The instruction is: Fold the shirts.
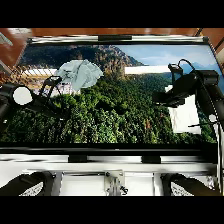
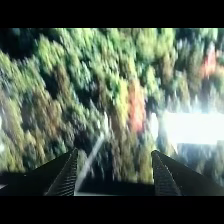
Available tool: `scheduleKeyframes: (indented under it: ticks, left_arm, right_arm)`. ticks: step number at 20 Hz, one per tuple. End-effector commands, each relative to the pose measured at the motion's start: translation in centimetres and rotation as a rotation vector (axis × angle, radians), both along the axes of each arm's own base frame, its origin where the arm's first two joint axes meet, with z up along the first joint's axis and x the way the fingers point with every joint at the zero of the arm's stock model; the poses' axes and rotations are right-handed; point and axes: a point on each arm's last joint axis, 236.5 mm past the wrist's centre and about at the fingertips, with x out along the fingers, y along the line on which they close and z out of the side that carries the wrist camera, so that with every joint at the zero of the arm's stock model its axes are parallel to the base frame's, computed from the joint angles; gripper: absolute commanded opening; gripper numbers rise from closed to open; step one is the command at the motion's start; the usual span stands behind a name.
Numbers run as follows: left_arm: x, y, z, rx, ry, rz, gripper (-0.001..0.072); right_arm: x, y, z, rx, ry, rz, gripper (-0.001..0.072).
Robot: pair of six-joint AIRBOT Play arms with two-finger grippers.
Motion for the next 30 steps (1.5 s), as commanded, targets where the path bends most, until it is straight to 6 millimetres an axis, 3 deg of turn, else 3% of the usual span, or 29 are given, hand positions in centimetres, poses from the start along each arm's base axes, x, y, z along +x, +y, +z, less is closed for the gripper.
scheduleKeyframes:
  ticks: [1, 3, 5, 6, 7, 8, 9, 14, 22, 23, 25, 27, 30]
  left_arm:
    - [3.3, -0.9, 0.7, -0.042, -0.129, 0.018, 0.0613]
    - [4.7, -1.7, 0.8, -0.072, -0.172, 0.027, 0.0613]
    - [4.7, -1.8, 0.0, -0.069, -0.153, 0.028, 0.0611]
    - [4.9, -1.8, -0.3, -0.066, -0.149, 0.029, 0.0574]
    - [5.6, -1.5, -0.4, -0.052, -0.168, 0.031, 0.0380]
    - [6.1, -1.5, -0.5, -0.051, -0.188, 0.033, 0.0274]
    - [6.8, -1.7, -0.5, -0.058, -0.210, 0.036, 0.0245]
    - [11.3, -2.4, 0.9, -0.110, -0.386, 0.067, 0.0279]
    - [11.5, -2.4, 0.4, -0.106, -0.378, 0.069, 0.0275]
    - [11.5, -2.4, 0.4, -0.106, -0.378, 0.068, 0.0294]
    - [12.3, -2.3, 0.8, -0.134, -0.401, 0.121, 0.0720]
    - [14.3, -0.5, 1.7, -0.171, -0.415, 0.247, 0.0720]
    - [19.5, 3.1, 1.7, -0.154, -0.438, 0.336, 0.0720]
  right_arm:
    - [2.2, 0.9, 0.9, 0.050, -0.094, -0.031, 0.0582]
    - [2.2, 1.4, 1.0, 0.072, -0.092, -0.032, 0.0582]
    - [2.3, 1.4, 1.1, 0.073, -0.098, -0.032, 0.0582]
    - [2.7, 1.4, 1.2, 0.075, -0.117, -0.035, 0.0582]
    - [3.3, 1.5, 1.5, 0.079, -0.142, -0.039, 0.0582]
    - [3.7, 1.5, 1.7, 0.082, -0.160, -0.041, 0.0582]
    - [3.9, 1.5, 1.8, 0.084, -0.172, -0.043, 0.0582]
    - [4.4, 1.5, 2.0, 0.085, -0.194, -0.046, 0.0582]
    - [4.9, 1.5, 2.3, 0.089, -0.218, -0.050, 0.0582]
    - [4.9, 1.5, 2.3, 0.089, -0.218, -0.050, 0.0582]
    - [4.9, 1.5, 2.3, 0.090, -0.218, -0.050, 0.0582]
    - [4.9, 1.6, 2.3, 0.092, -0.218, -0.051, 0.0582]
    - [4.9, 2.0, 2.4, 0.113, -0.215, -0.053, 0.0581]
